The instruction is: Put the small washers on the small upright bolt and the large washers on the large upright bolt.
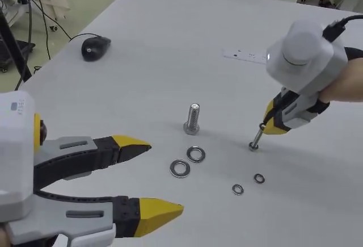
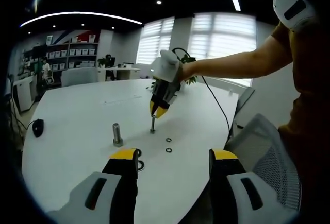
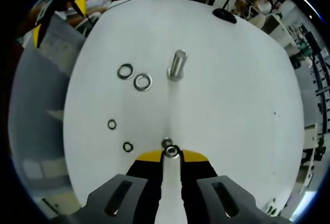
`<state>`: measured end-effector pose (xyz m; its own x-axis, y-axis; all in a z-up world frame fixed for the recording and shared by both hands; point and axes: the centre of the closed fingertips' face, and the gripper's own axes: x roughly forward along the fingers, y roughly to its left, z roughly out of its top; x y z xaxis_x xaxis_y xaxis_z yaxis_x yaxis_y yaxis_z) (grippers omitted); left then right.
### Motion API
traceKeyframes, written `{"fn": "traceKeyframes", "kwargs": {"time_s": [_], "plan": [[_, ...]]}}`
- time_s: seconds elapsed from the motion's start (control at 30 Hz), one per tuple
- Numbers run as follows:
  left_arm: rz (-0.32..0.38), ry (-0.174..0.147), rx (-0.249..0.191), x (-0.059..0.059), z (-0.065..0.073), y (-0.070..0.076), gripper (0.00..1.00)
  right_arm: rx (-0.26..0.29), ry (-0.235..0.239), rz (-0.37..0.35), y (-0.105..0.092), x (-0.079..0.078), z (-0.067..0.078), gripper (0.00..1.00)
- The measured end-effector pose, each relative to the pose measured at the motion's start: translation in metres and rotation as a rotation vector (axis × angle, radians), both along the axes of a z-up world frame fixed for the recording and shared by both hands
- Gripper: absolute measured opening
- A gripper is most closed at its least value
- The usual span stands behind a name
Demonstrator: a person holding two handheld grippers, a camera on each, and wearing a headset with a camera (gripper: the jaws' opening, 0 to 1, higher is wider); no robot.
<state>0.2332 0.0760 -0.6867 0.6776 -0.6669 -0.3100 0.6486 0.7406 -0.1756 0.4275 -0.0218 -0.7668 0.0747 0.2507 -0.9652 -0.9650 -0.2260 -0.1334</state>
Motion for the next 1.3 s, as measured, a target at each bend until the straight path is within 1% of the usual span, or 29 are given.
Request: {"fn": "traceKeyframes", "kwargs": {"time_s": [0.13, 0.27, 0.47, 0.73, 0.87, 1.03, 1.1, 1.17, 1.27, 1.3], "plan": [[0.002, 0.005, 0.005, -0.001, -0.002, 0.001, 0.55, 0.004, 0.004, -0.006, 0.001, 0.002, -0.005, 0.12], [0.003, 0.004, 0.003, -0.002, -0.002, 0.000, 0.55, -0.005, 0.011, -0.001, -0.001, 0.002, -0.013, 0.12], [0.004, 0.004, 0.003, -0.001, -0.001, 0.001, 0.55, -0.001, 0.015, 0.011, -0.001, 0.001, -0.028, 0.12], [0.005, 0.007, 0.003, 0.000, -0.002, 0.001, 0.55, 0.002, 0.024, 0.010, -0.002, 0.001, -0.041, 0.13], [0.007, 0.016, 0.002, 0.000, -0.004, 0.002, 0.55, 0.003, 0.021, 0.015, -0.002, 0.000, -0.045, 0.13], [0.009, 0.015, 0.003, 0.001, -0.004, 0.002, 0.55, 0.001, 0.018, 0.013, -0.003, 0.001, -0.050, 0.13], [0.009, 0.015, 0.006, 0.001, -0.004, 0.003, 0.55, 0.008, 0.013, 0.013, -0.002, 0.002, -0.049, 0.15], [0.010, 0.015, 0.006, 0.001, -0.004, 0.003, 0.55, 0.018, 0.026, 0.005, -0.003, 0.000, -0.047, 0.16], [0.007, 0.015, 0.010, 0.001, -0.003, 0.003, 0.55, 0.014, 0.016, 0.000, -0.008, 0.001, -0.043, 0.16], [0.005, 0.014, 0.011, 0.001, -0.003, 0.003, 0.55, 0.018, 0.020, -0.011, -0.010, 0.000, -0.041, 0.16]]}}
